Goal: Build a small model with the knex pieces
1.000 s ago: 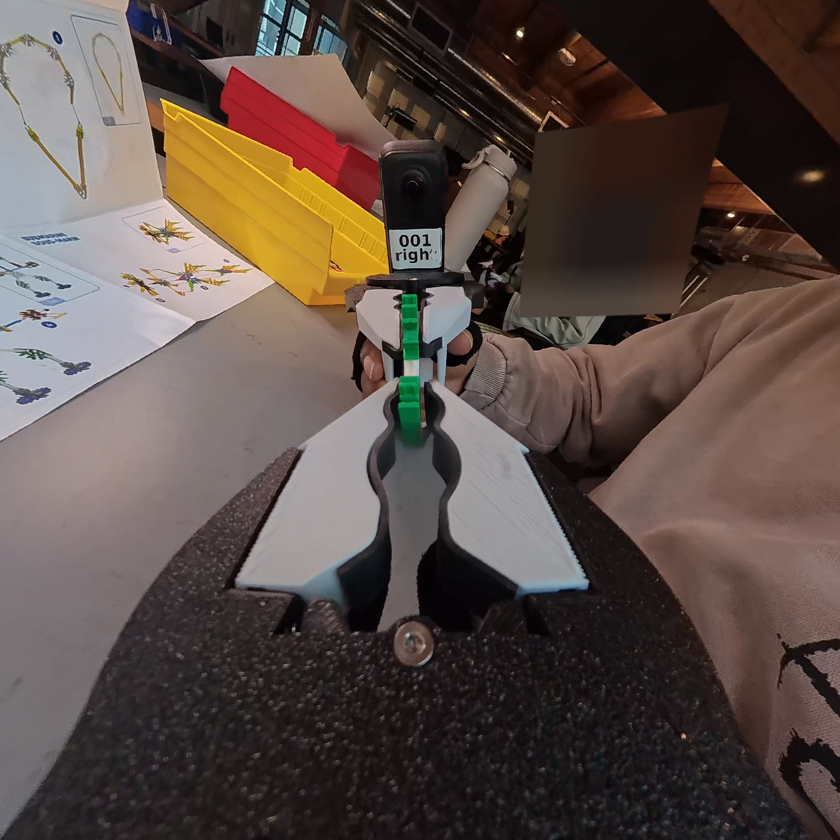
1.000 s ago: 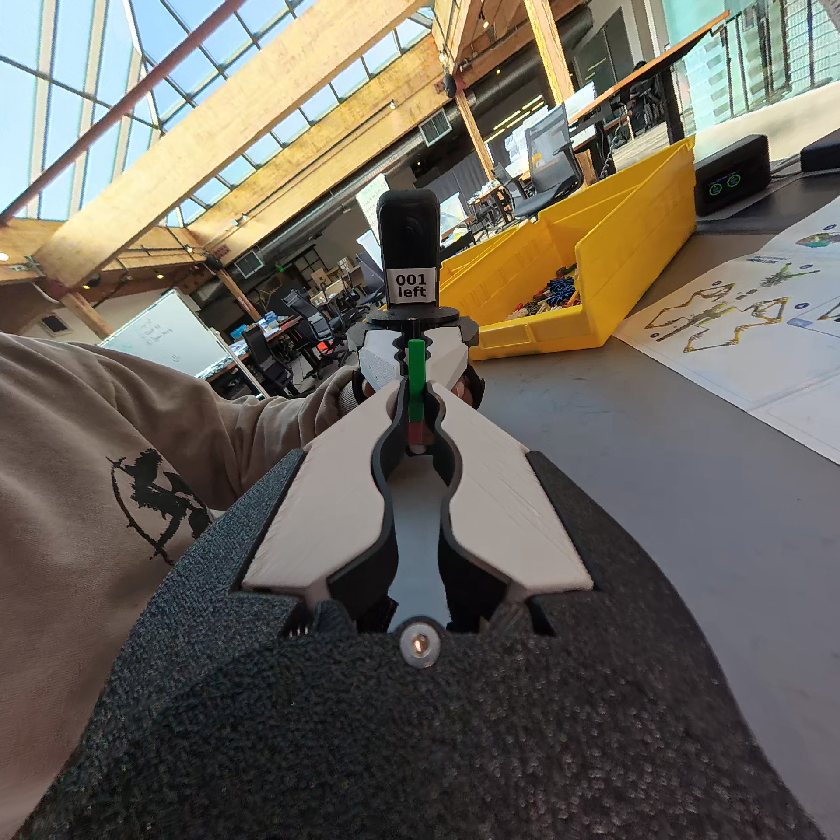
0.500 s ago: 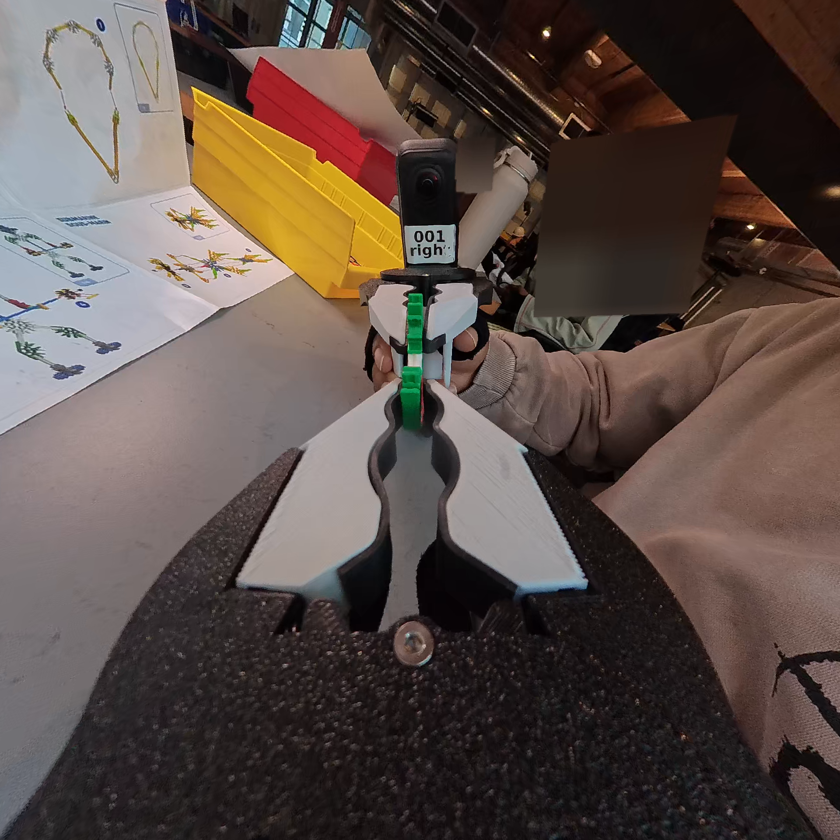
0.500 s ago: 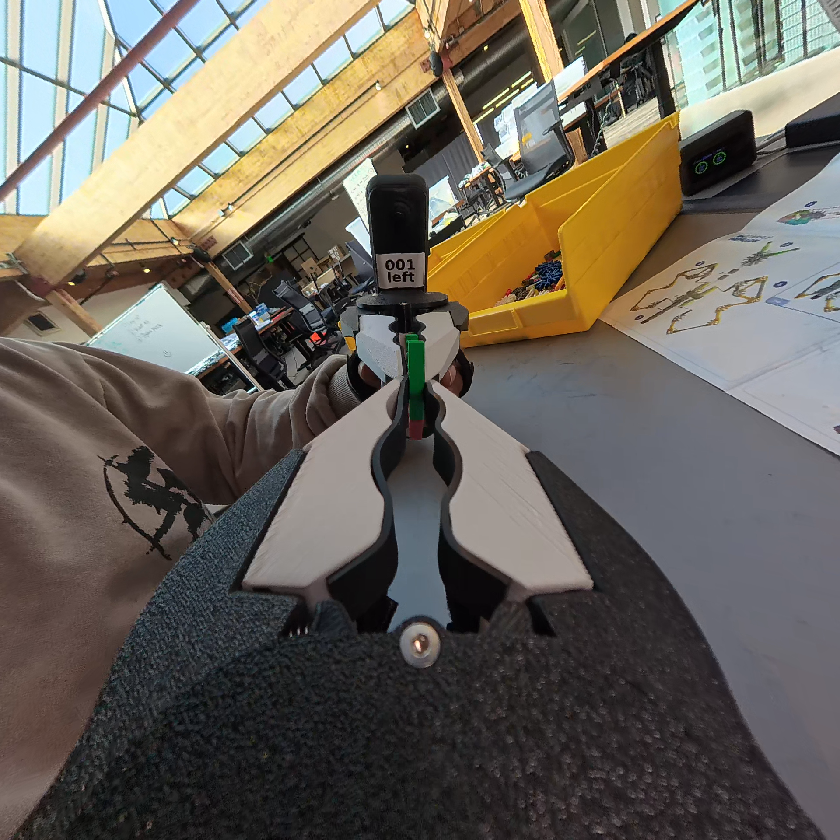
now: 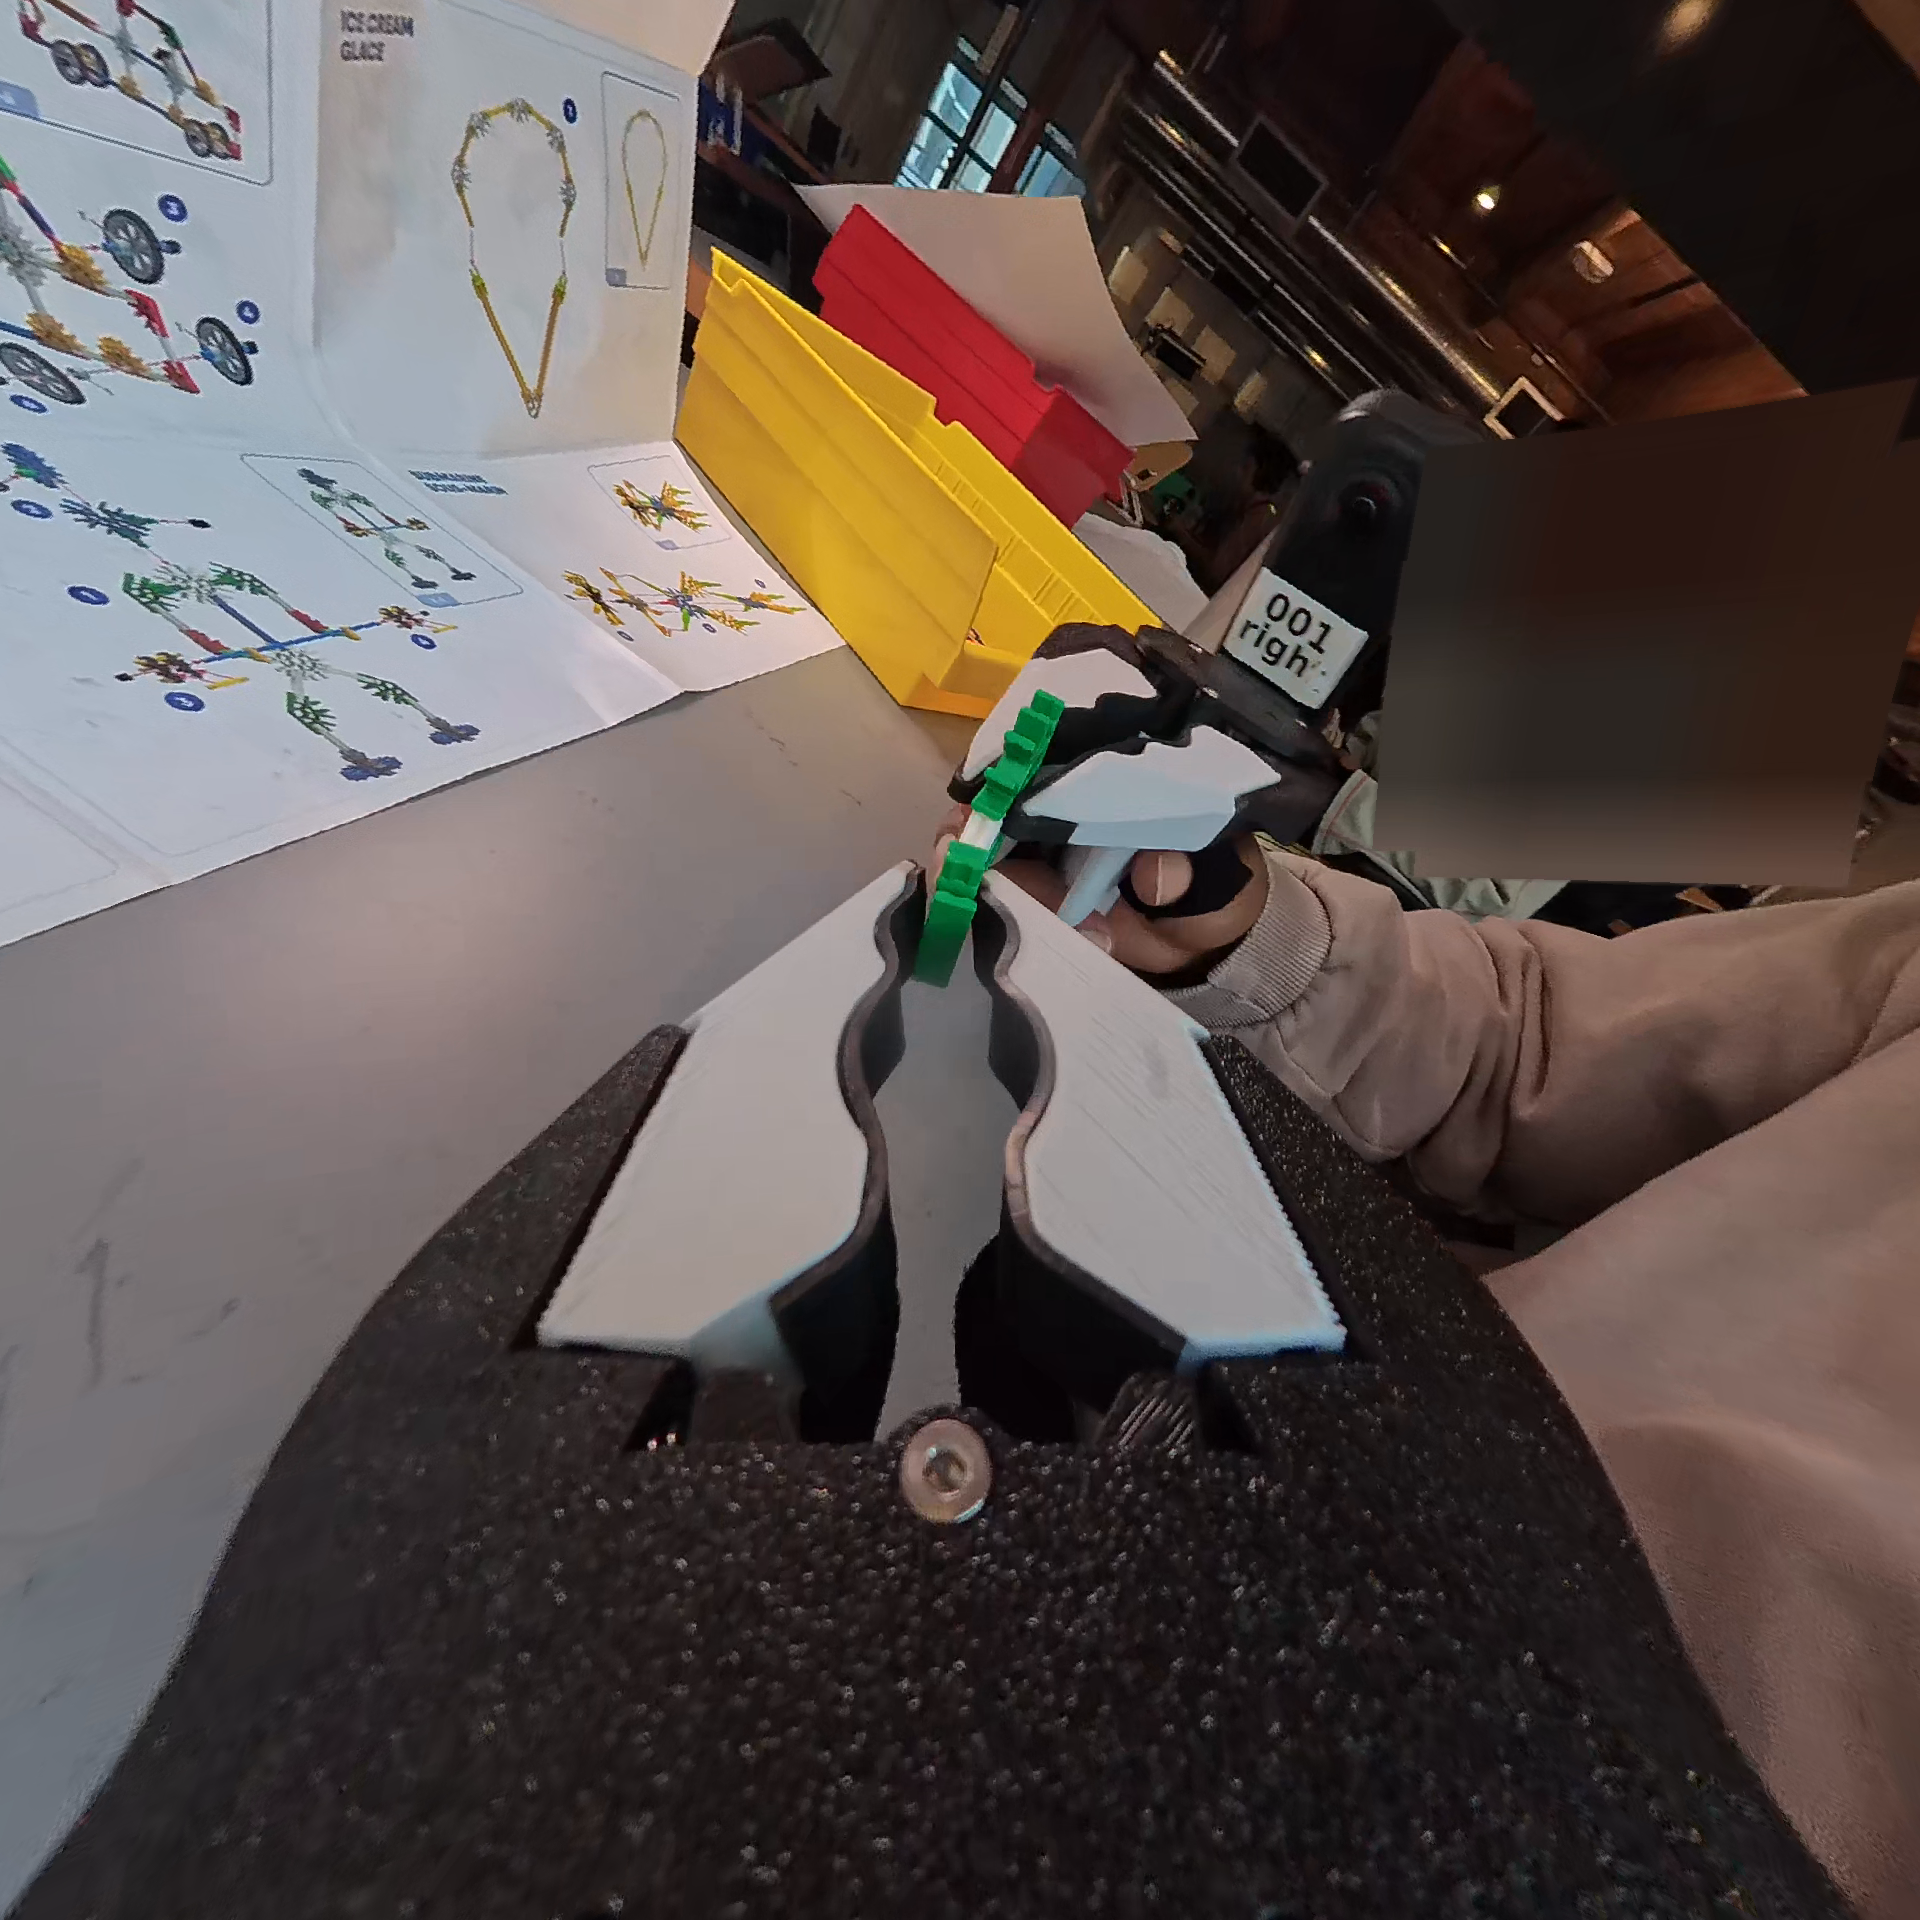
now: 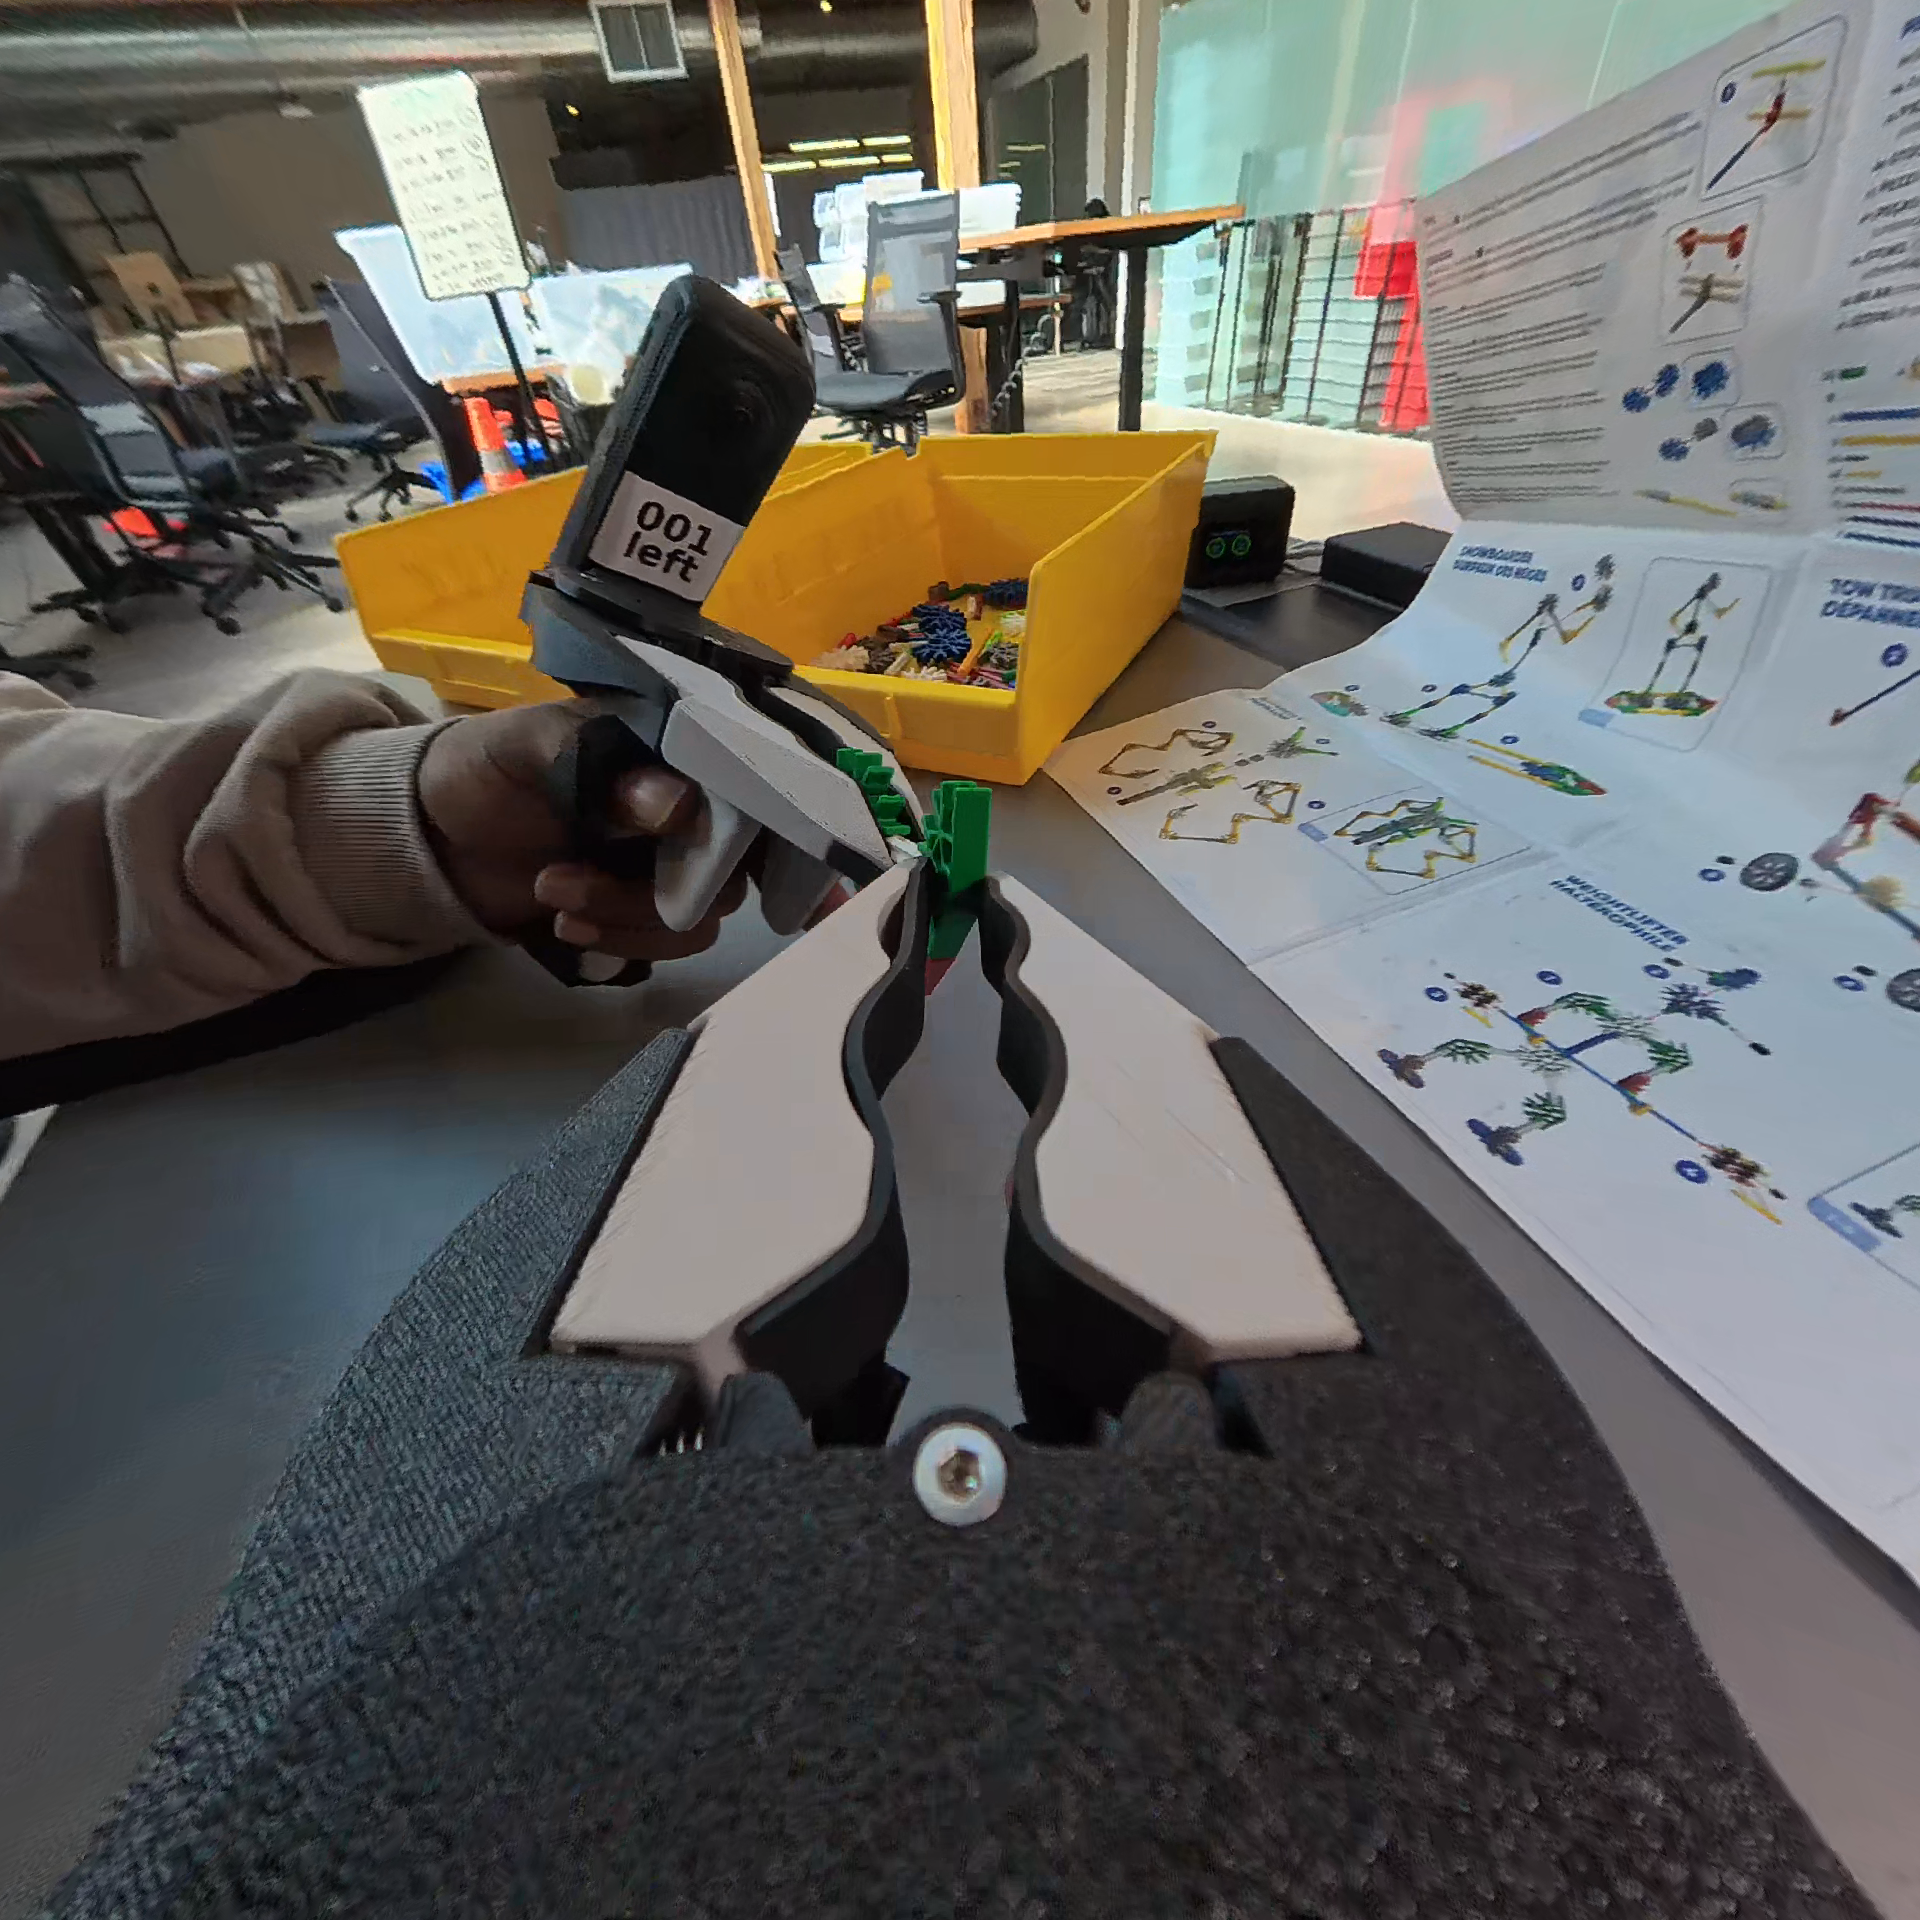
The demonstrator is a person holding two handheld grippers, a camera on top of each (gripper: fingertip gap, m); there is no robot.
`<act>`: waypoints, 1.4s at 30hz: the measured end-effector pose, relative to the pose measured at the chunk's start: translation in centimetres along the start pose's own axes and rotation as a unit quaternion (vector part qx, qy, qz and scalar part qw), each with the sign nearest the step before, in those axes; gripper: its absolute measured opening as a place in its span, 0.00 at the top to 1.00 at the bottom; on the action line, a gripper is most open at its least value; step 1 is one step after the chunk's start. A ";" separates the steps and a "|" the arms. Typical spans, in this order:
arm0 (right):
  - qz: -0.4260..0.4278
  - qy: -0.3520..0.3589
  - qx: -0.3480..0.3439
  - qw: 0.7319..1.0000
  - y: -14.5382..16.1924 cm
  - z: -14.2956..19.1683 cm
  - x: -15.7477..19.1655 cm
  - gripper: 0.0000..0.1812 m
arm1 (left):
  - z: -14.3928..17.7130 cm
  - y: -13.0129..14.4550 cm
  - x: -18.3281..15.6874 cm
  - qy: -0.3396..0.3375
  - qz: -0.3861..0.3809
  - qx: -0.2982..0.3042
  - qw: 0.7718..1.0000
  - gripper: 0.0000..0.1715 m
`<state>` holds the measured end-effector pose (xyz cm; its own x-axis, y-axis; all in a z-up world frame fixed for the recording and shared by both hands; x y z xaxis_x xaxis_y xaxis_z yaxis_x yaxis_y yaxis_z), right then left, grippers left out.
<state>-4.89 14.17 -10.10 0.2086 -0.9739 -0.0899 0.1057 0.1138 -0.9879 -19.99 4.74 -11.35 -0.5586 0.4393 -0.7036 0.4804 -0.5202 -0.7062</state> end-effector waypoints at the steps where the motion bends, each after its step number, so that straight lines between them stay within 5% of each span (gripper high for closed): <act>1: 0.015 0.017 0.004 1.000 0.0 -0.1 0.0 0.96 | -0.1 0.1 0.0 -0.011 0.000 -0.013 1.000 0.96; 6: 0.117 0.119 0.010 0.986 -1.0 -0.3 0.6 0.95 | -0.8 -0.1 -1.2 -0.084 -0.052 -0.086 0.991 0.96; 11: 0.247 0.214 0.067 0.943 -1.5 -1.0 1.3 0.95 | -1.7 -0.3 -1.3 -0.146 -0.069 -0.121 0.979 0.94; 19: 0.293 0.241 0.122 0.917 -1.2 -1.6 1.0 0.95 | -2.7 0.1 -1.0 -0.210 -0.106 -0.111 0.965 0.94; 23: 0.305 0.251 0.143 0.908 -0.6 -1.9 1.0 0.95 | -3.1 0.4 -0.5 -0.227 -0.091 -0.098 0.965 0.94; 28: 0.330 0.270 0.163 0.889 0.0 -2.4 0.7 0.95 | -3.8 0.6 0.9 -0.196 0.052 -0.132 0.970 0.93; 38: 0.249 0.317 0.138 0.905 -0.5 -2.8 0.2 0.98 | -6.1 1.3 0.0 -0.216 0.057 -0.177 0.959 0.97; 42: 0.183 0.277 0.086 0.939 -0.2 -1.8 0.1 0.98 | -5.7 1.3 0.2 -0.188 0.068 -0.158 0.967 0.96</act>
Point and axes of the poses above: each gripper's, where its closed fingertips meet, z back along the fingers, y out of its underside, x = y × z across the jaws, the point moved 9 cm from there along z, back along the fingers, and after that the axes turned 10 degrees about z, right-handed, at the moved point
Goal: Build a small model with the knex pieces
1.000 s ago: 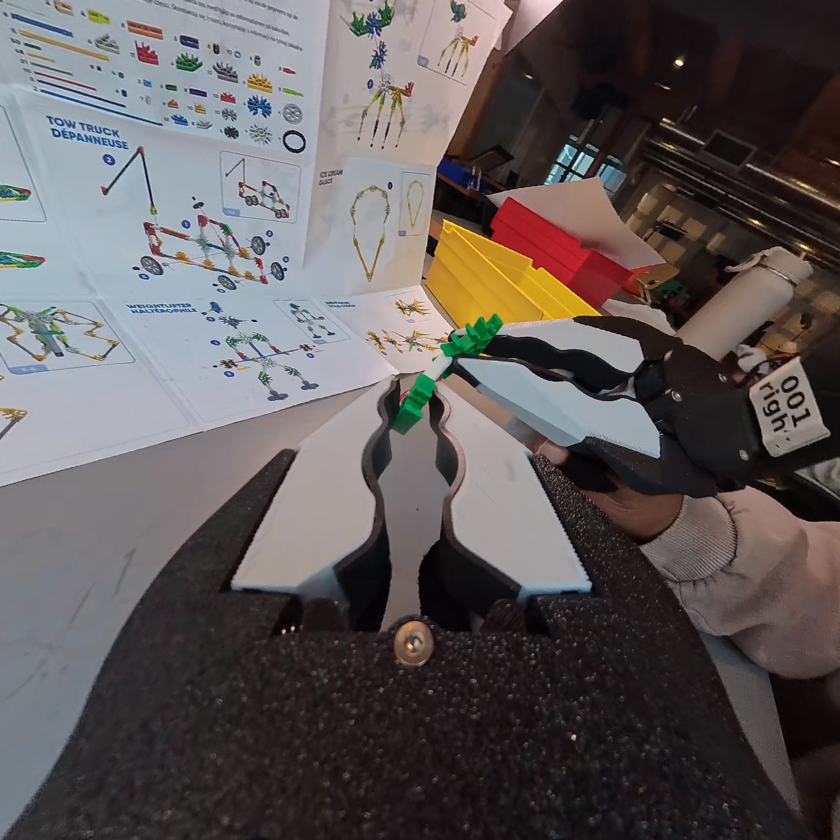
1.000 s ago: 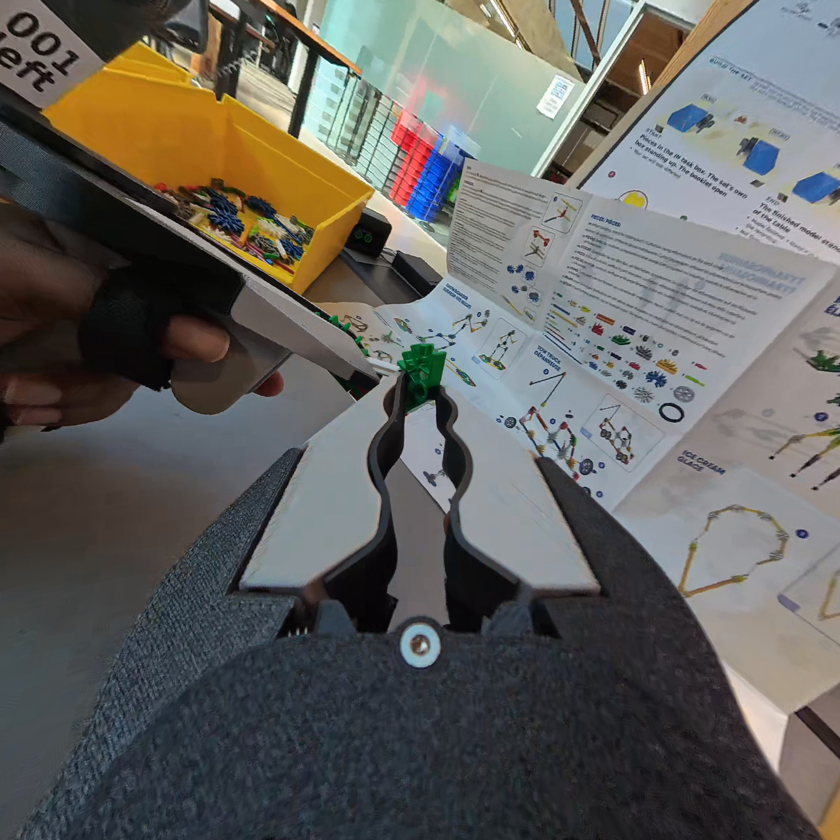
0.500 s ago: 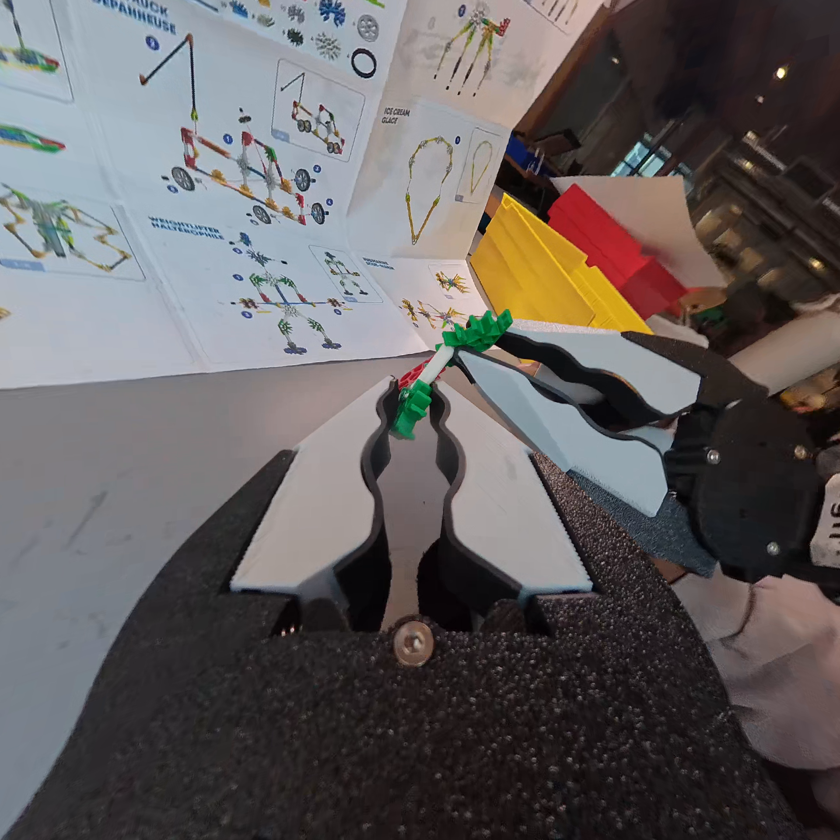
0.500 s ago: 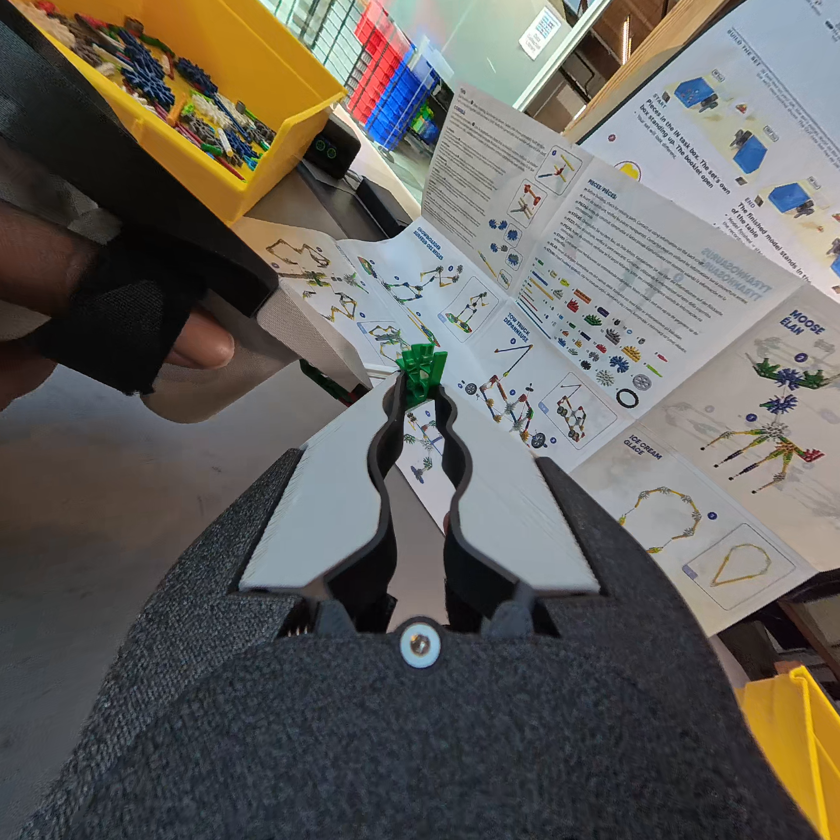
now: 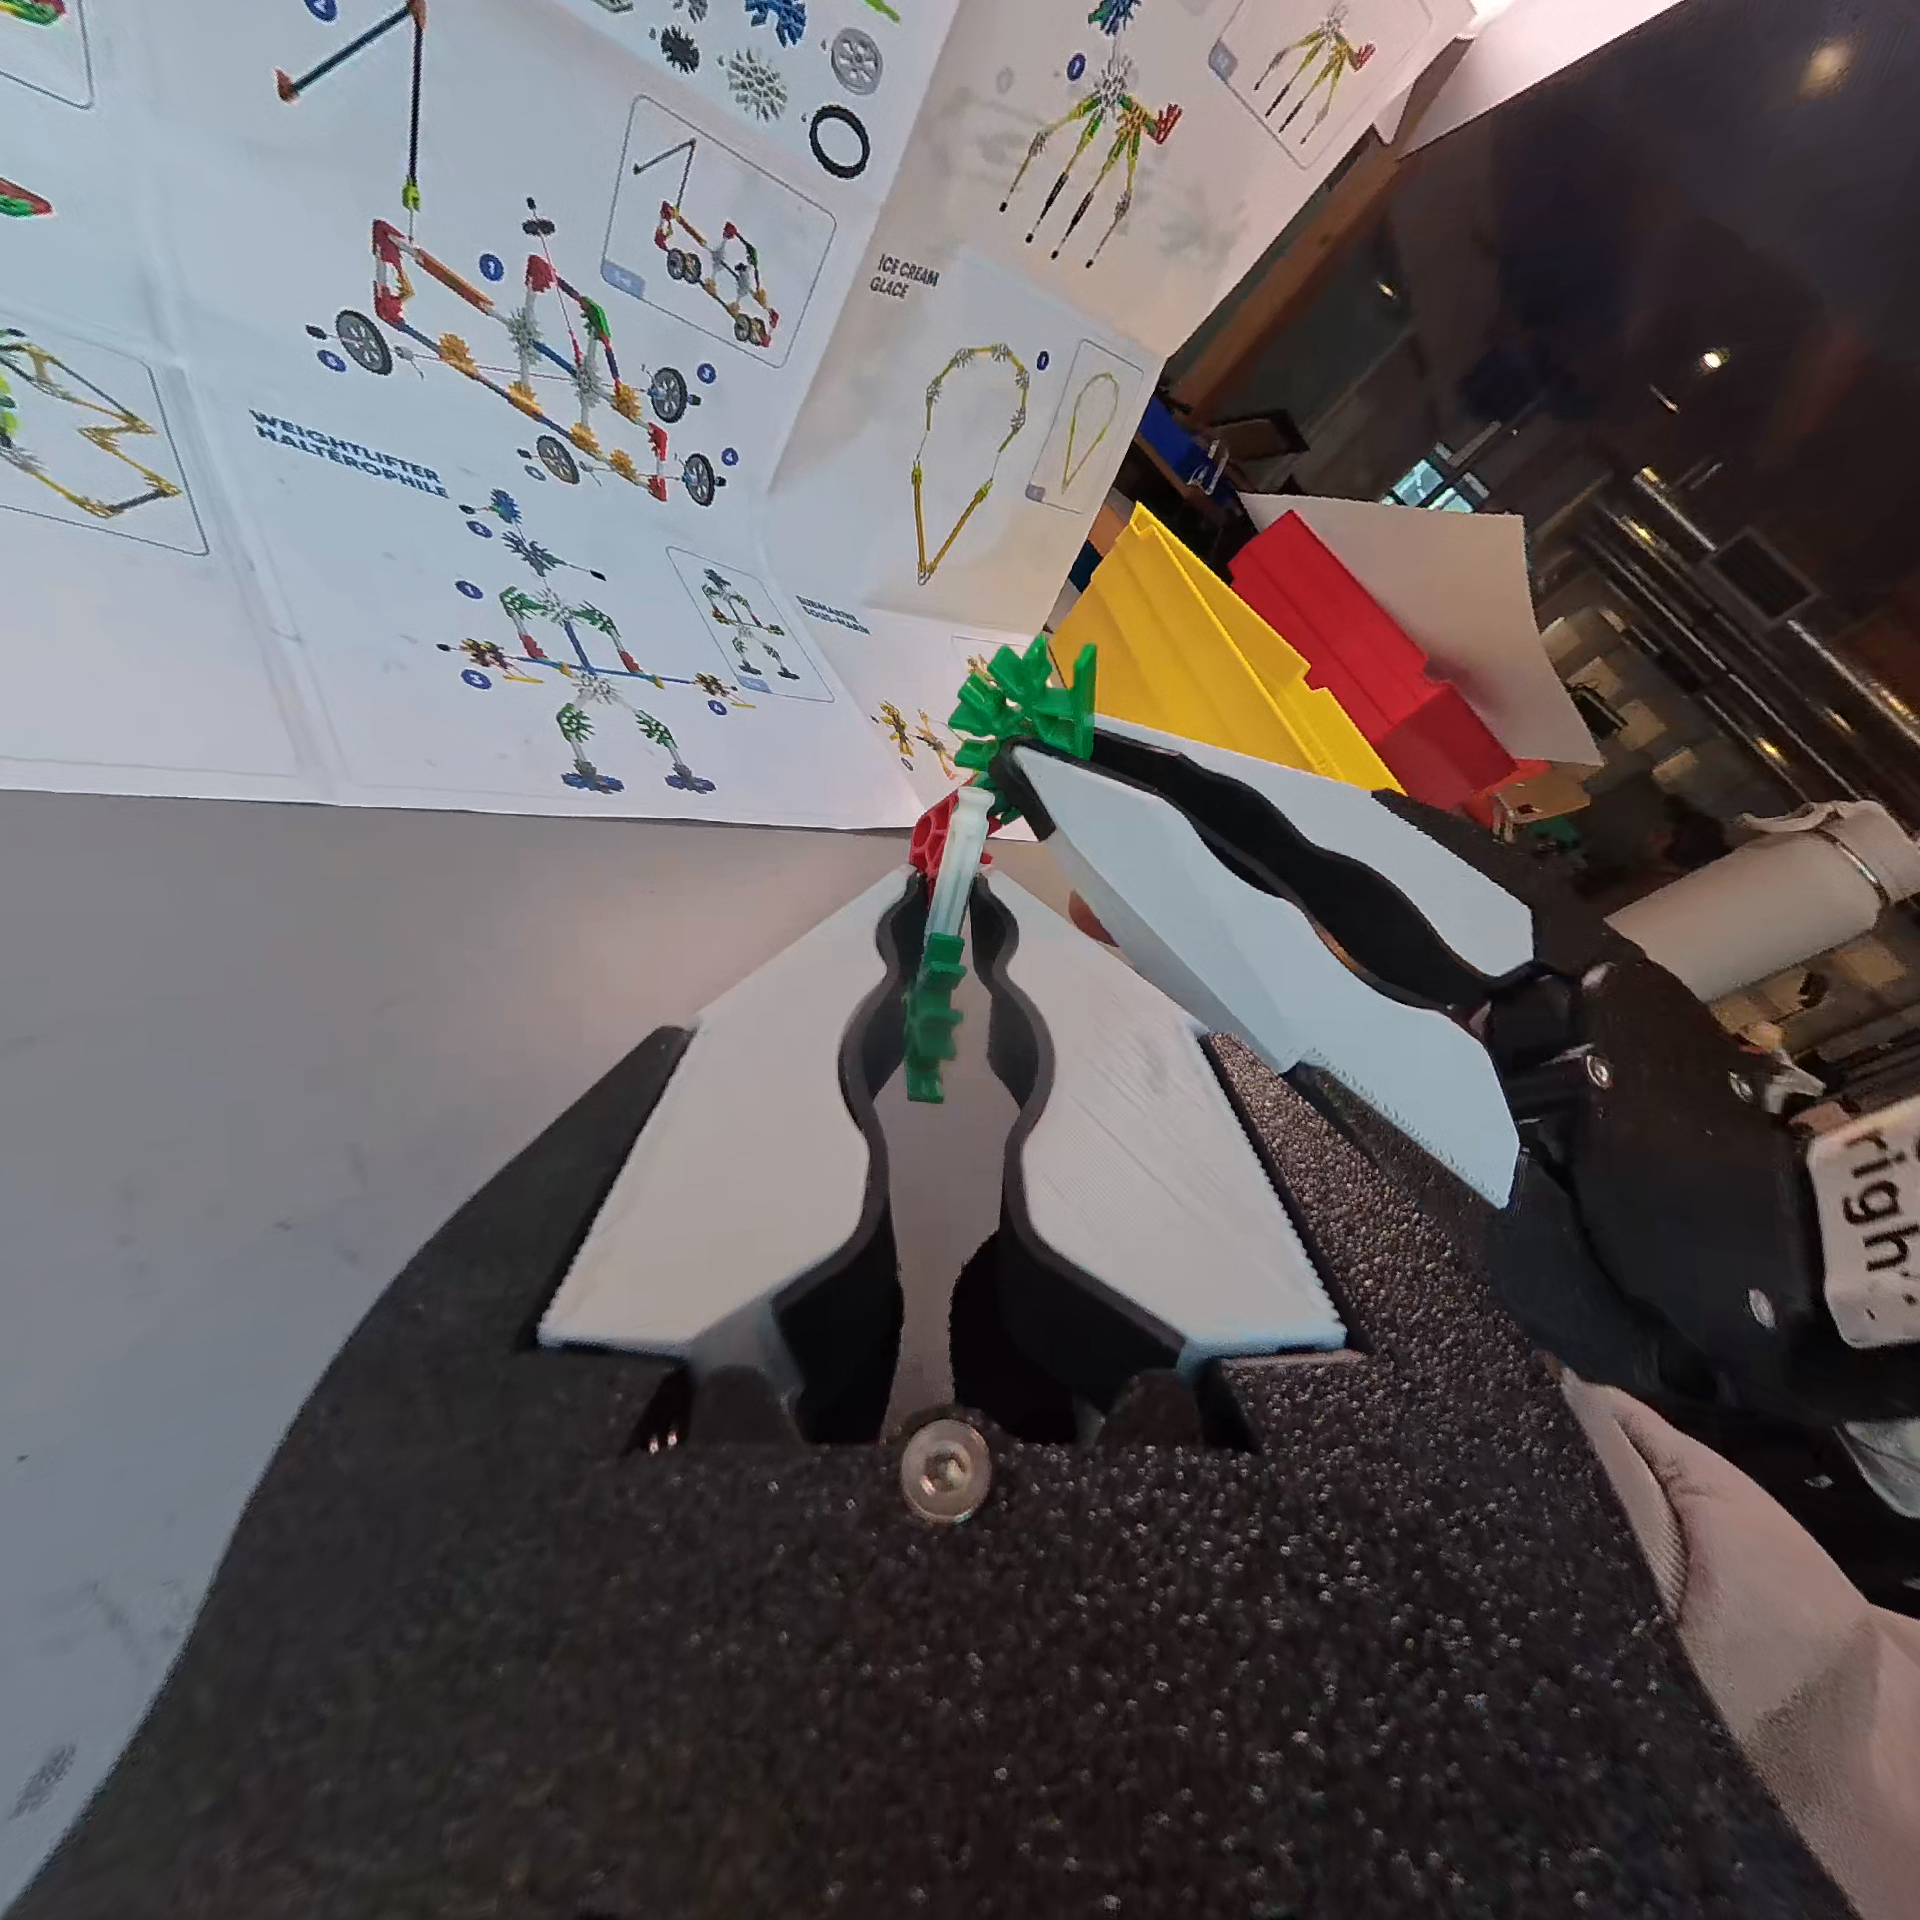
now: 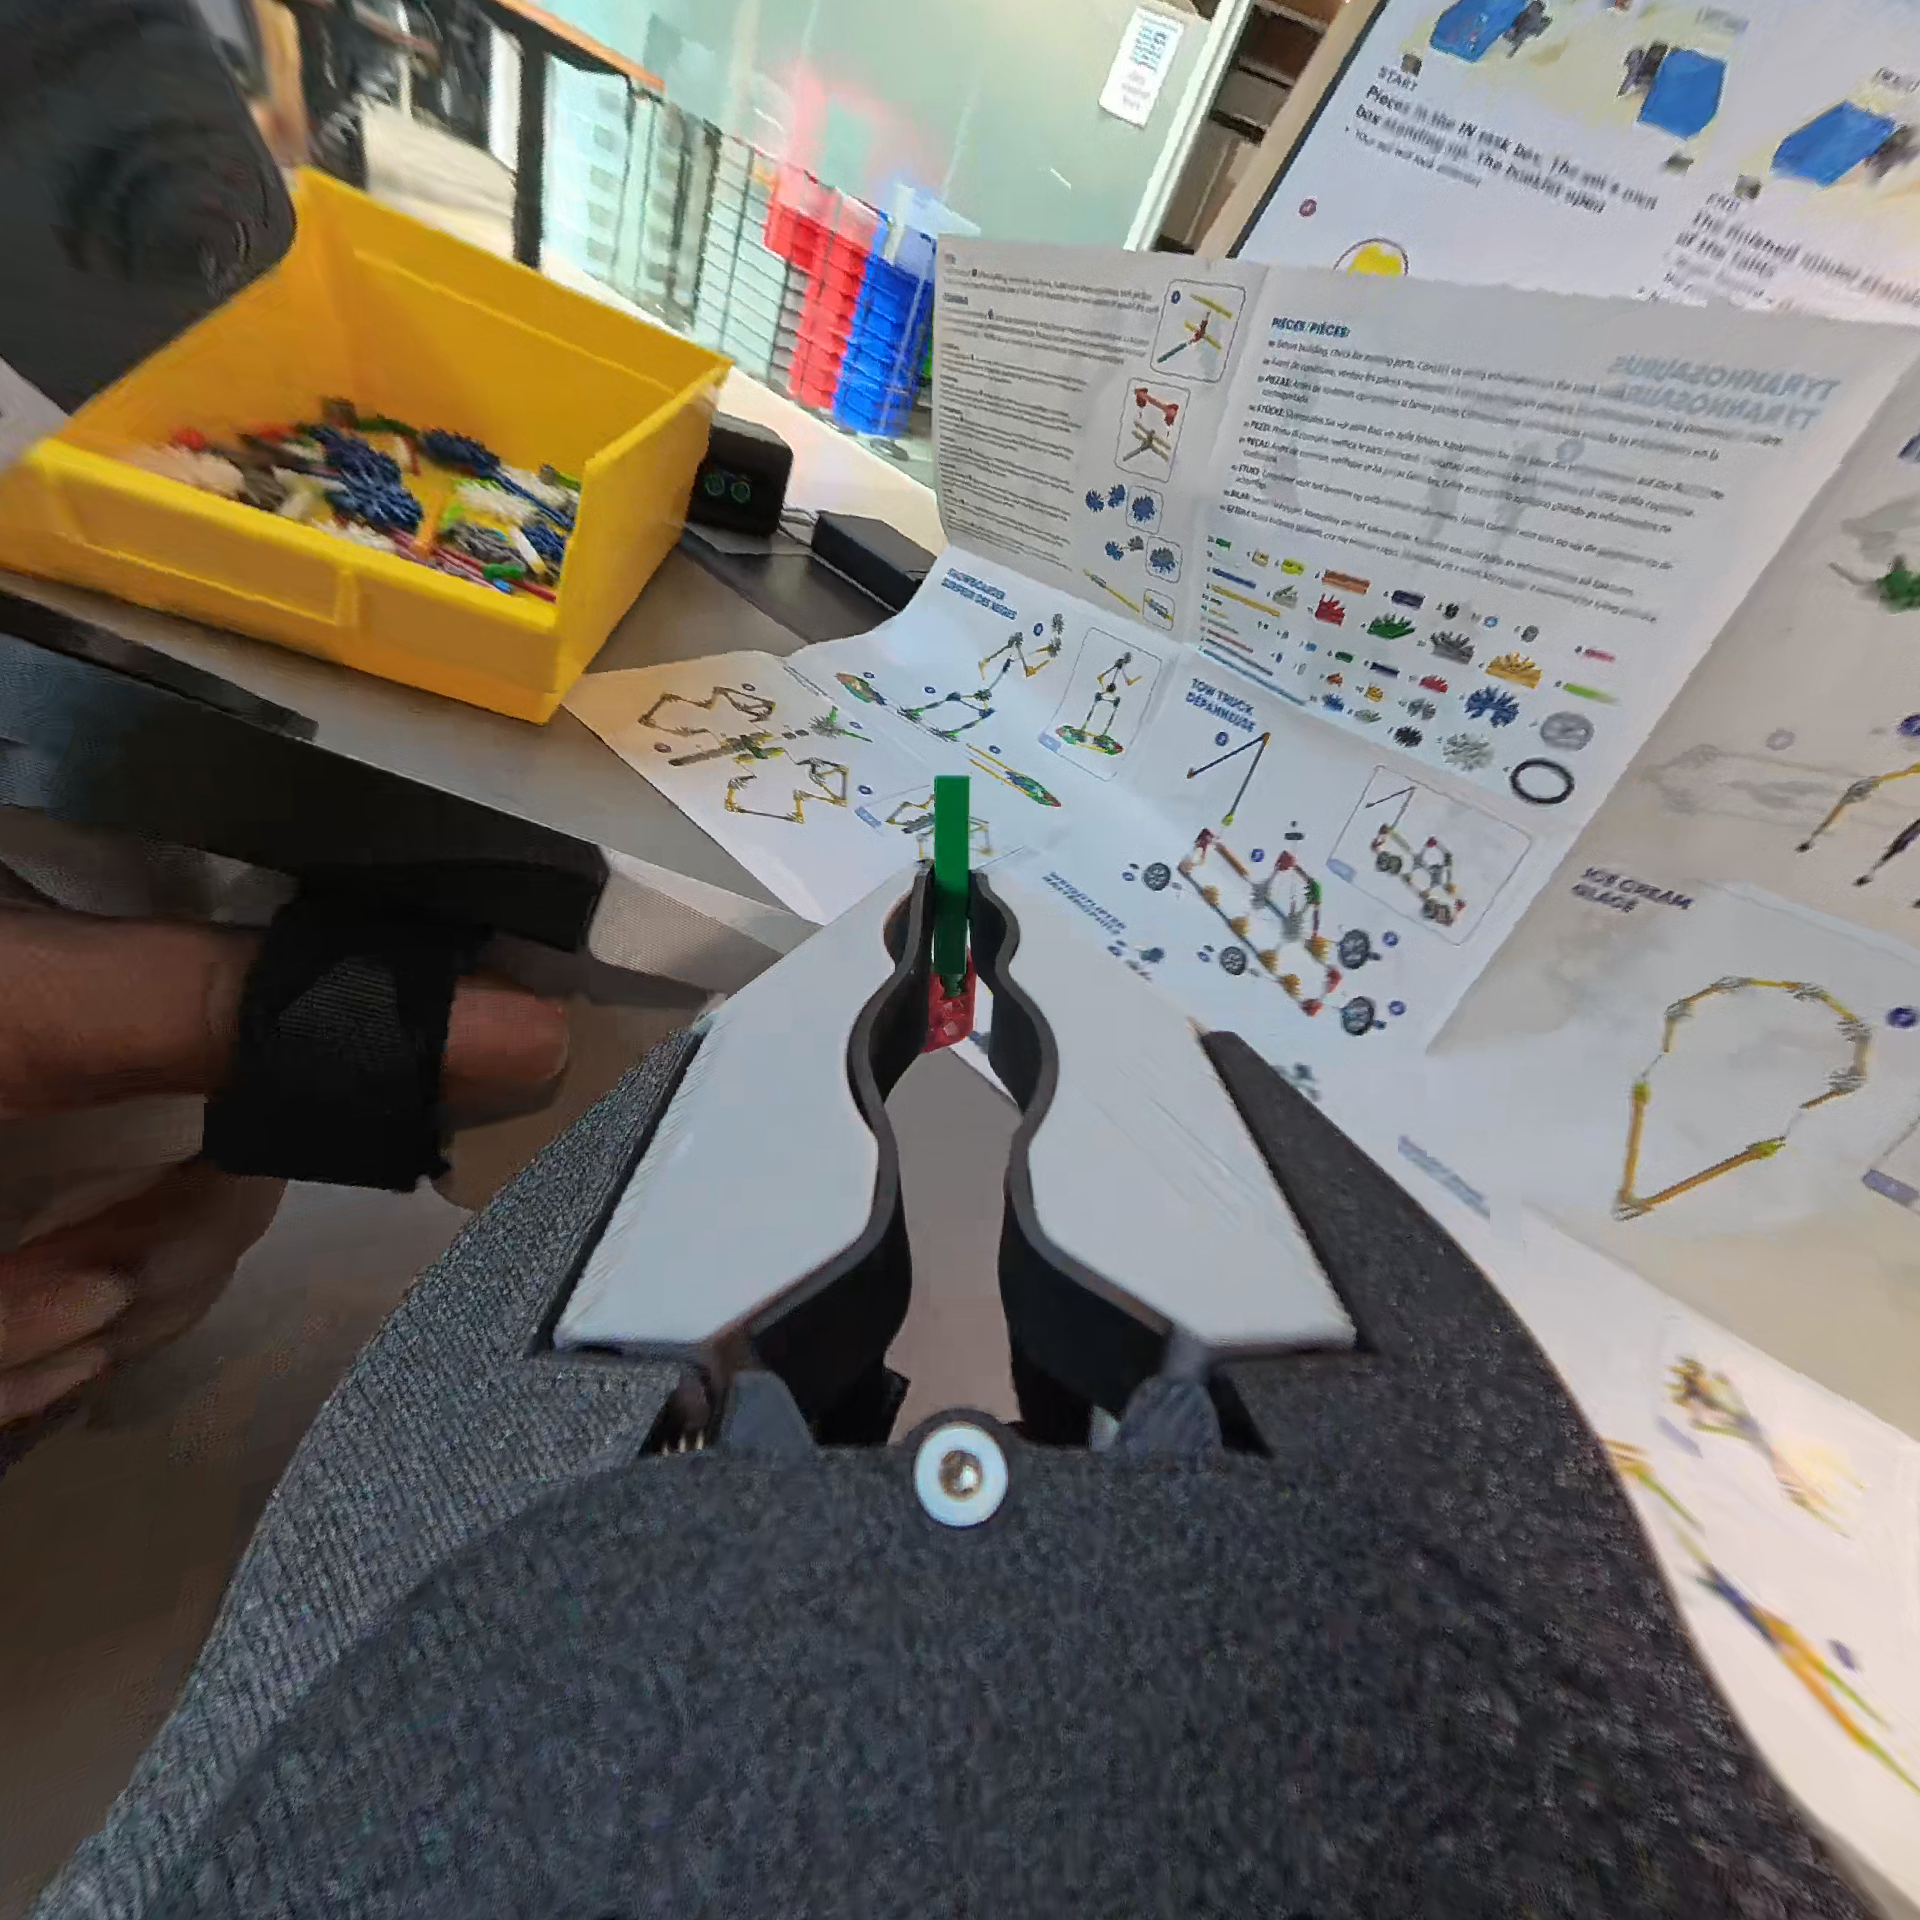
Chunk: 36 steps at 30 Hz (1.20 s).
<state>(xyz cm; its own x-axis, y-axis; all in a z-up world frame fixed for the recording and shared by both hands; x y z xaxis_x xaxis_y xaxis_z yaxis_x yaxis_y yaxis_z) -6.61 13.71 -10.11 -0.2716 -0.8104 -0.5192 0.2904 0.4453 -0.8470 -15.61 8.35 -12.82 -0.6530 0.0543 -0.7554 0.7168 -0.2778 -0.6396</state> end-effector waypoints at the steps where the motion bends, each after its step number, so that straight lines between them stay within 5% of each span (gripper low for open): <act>1: -0.051 -0.023 -0.006 0.998 0.4 0.1 -0.5 0.98 | 0.2 0.0 0.1 0.008 0.012 0.007 1.000 0.96; 6: -0.230 -0.155 -0.041 0.960 1.2 0.4 -2.5 0.98 | 1.2 -0.8 0.4 0.076 0.081 0.050 0.993 0.95; 10: -0.326 -0.240 -0.057 0.913 0.7 0.9 -3.6 0.97 | 2.6 -2.6 -0.4 0.125 0.050 0.078 0.988 0.91; 14: -0.353 -0.264 -0.069 0.895 -0.1 1.1 -4.2 0.97 | 3.2 -3.4 -2.0 0.130 -0.060 0.128 0.982 0.81; 23: -0.399 -0.318 -0.069 0.857 0.3 0.8 -3.7 0.97 | 2.3 -3.0 -1.6 0.128 -0.112 0.144 0.975 0.86; 28: -0.451 -0.347 -0.082 0.819 1.4 0.6 -2.9 0.97 | 2.8 -1.8 -1.6 0.110 -0.215 0.109 0.964 0.89; 32: -0.555 -0.369 -0.122 0.735 2.0 0.3 -2.2 0.96 | 3.3 -1.5 -2.1 0.069 -0.324 0.051 0.942 0.90; 36: -0.591 -0.377 -0.159 0.696 1.6 0.4 -2.3 0.97 | 3.4 -1.1 -2.9 0.055 -0.377 -0.010 0.925 0.89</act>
<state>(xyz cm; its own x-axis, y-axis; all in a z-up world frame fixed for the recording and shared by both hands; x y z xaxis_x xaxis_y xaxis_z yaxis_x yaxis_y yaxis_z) -5.14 16.09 -10.23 0.4442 -0.5989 0.6663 0.0229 -0.7359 -0.6767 -15.35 5.24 -9.38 -0.9410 0.3221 -0.1037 0.0735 -0.1048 -0.9918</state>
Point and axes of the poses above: each gripper's, where its closed fingertips meet, z back along the fingers, y out of its underside, x = y × z across the jaws, the point moved 9 cm from there along z, back along the fingers, and after that the axes turned 10 degrees about z, right-handed, at the moved point
